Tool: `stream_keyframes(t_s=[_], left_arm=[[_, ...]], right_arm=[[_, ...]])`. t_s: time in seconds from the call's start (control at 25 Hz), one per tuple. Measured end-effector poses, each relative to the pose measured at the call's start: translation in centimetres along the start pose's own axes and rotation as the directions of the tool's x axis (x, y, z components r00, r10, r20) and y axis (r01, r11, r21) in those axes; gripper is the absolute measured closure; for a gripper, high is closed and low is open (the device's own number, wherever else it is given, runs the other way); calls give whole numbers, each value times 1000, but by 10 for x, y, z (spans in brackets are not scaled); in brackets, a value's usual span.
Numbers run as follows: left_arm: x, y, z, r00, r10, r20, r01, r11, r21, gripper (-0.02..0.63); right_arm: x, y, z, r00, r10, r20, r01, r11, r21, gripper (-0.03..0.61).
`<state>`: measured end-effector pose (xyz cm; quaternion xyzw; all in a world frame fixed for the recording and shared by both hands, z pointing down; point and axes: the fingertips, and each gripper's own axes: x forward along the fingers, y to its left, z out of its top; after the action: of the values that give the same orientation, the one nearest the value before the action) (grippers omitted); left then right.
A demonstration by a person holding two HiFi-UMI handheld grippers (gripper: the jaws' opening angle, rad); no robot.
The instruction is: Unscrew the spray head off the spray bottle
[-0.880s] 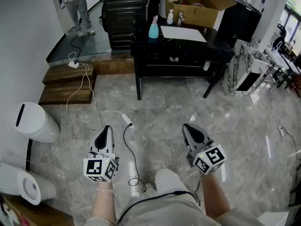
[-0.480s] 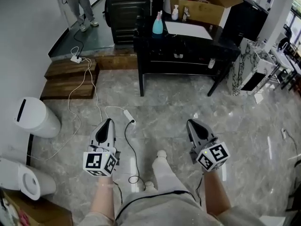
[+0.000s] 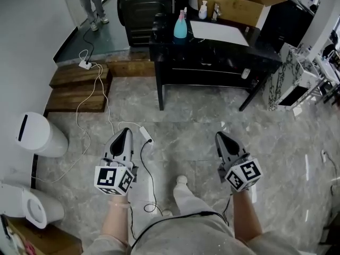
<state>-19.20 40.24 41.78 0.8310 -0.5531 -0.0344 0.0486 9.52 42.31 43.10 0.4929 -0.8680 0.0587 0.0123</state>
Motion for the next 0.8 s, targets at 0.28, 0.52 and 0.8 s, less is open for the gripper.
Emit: stream_keyframes(t_s=[0.28, 0.52, 0.8], left_arm=[[84, 11, 9, 999, 25, 36, -25, 1000, 5, 609], [145, 6, 10, 998, 32, 46, -31, 999, -11, 609], [189, -8, 8, 999, -5, 41, 6, 1000, -20, 609]], right_arm=[[58, -58, 15, 999, 40, 1, -40, 999, -8, 574], [96, -99, 27, 997, 74, -1, -74, 997, -31, 574], [125, -127, 34, 996, 89, -7, -90, 995, -36, 572]])
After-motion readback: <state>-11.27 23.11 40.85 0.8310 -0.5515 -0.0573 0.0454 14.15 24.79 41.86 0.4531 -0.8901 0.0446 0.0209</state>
